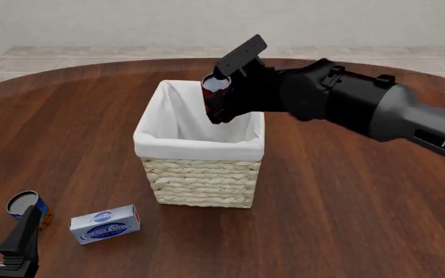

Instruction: Pick up the tomato sauce, and put it in the basket.

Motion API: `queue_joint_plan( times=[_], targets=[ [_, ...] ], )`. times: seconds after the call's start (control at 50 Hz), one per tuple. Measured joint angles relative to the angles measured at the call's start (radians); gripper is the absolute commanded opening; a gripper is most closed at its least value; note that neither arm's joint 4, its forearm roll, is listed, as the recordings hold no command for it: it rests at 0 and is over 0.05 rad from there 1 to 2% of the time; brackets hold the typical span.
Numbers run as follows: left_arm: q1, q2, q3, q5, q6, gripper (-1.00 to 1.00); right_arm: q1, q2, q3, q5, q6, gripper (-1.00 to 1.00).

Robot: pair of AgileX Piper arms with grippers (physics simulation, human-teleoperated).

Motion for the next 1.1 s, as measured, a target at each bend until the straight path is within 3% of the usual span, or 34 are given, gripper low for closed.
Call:
queue_joint_plan(
  times=[0.74, 0.76, 1.1],
  targets=[
    [0.0, 0.0, 0.0, 0.0, 0.0, 1.0, 0.038, 0.1, -0.029, 0.055, 0.011, -1.0],
    [0.0, 0.0, 0.0, 0.0, 0.0, 1.0, 0.038, 0.1, -0.029, 0.055, 0.011, 1.0],
    [0.0, 0.0, 0.0, 0.0, 0.0, 1.0, 0.029, 0.11, -0.048, 0.064, 0.013, 1.0]
  ],
)
